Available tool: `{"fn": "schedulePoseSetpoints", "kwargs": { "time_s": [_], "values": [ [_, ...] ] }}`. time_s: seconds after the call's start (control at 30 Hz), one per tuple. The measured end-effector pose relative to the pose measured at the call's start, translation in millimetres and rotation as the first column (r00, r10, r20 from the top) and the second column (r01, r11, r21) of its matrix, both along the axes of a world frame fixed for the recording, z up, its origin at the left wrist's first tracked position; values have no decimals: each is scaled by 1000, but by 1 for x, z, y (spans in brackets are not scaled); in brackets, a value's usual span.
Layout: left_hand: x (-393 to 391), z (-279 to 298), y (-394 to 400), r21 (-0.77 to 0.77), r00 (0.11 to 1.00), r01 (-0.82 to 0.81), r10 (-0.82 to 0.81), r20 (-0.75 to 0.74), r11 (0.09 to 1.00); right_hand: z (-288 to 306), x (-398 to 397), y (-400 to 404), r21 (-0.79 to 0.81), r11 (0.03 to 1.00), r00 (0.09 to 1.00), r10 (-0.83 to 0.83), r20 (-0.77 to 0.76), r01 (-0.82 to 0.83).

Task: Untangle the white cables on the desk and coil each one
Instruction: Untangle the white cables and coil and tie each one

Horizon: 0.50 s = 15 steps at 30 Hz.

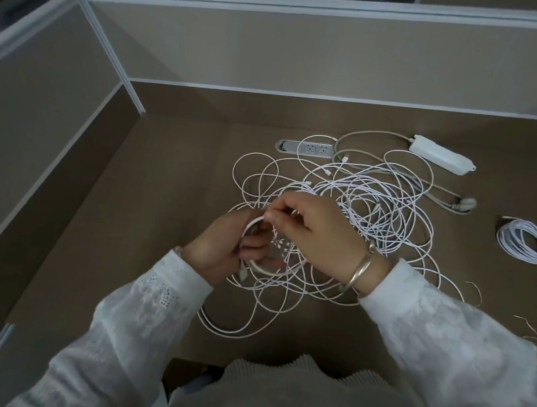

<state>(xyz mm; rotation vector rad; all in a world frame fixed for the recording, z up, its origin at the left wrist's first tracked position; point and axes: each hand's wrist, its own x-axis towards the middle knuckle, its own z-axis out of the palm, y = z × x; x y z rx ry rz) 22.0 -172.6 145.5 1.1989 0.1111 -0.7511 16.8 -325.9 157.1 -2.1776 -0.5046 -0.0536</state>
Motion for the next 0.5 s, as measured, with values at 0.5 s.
{"fn": "schedulePoseSetpoints", "kwargs": {
  "time_s": [0.5],
  "values": [
    [-1, 3, 7, -312, 902, -13, -124, -413, 950, -28, 5, -30, 278, 959, 826, 203, -525, -59]
  ]
}}
